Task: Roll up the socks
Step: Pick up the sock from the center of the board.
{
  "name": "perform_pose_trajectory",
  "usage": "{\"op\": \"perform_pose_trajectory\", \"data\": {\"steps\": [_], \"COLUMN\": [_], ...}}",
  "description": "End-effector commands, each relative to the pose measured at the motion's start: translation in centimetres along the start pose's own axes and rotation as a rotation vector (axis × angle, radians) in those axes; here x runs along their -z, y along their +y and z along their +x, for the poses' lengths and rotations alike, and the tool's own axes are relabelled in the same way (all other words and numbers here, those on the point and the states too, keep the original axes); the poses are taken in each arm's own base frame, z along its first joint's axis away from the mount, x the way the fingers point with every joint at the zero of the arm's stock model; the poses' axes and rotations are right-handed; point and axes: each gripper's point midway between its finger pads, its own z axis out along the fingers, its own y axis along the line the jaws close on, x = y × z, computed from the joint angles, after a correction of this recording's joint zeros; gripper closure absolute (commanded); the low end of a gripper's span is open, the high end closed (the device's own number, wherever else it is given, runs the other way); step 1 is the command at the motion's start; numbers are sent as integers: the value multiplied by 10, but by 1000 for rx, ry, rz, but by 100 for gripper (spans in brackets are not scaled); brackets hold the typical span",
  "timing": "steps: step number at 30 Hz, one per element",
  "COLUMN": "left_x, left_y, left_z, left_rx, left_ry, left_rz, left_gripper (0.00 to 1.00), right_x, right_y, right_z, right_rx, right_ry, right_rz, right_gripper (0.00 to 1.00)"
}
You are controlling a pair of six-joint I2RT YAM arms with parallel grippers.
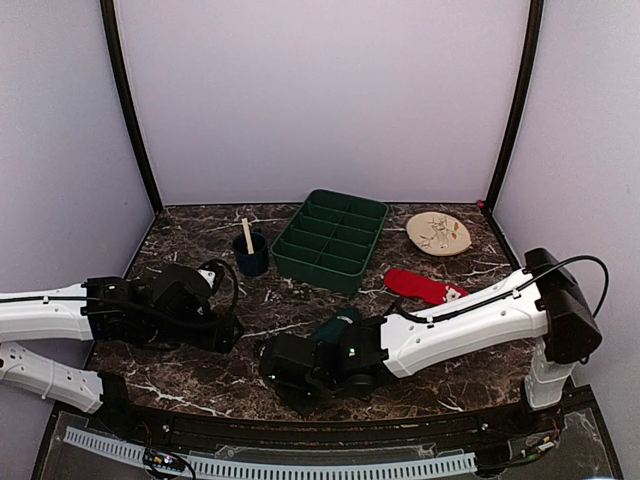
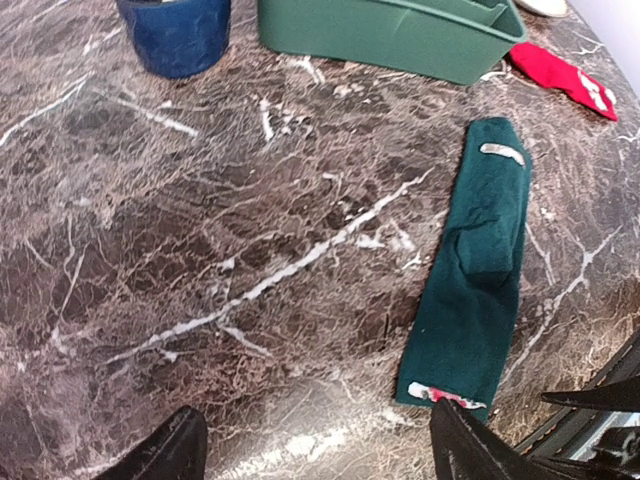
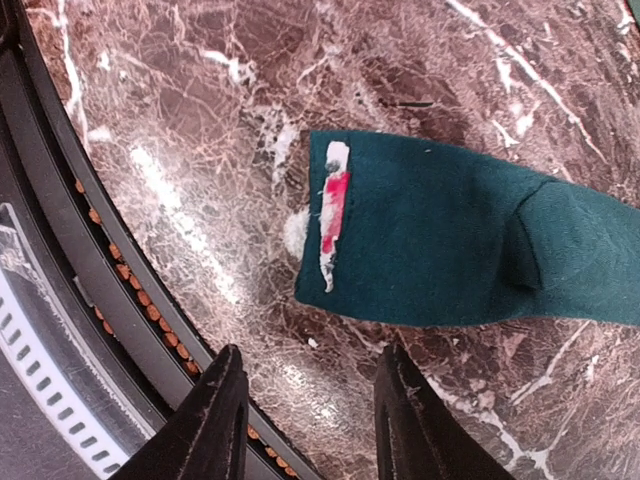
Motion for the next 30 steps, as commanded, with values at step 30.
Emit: {"op": "perform_pose_trajectory", "data": {"steps": [30], "left_x": [17], "left_y": [44], "left_z": [36], "left_rx": [175], "left_ry": [62], "left_rz": [-78], "left_gripper": [20], "right_x": [-60], "right_y": [8], "right_z": [12], "right_rx": [122], "right_ry": [100], "right_rz": [63], "right_gripper": [76]}}
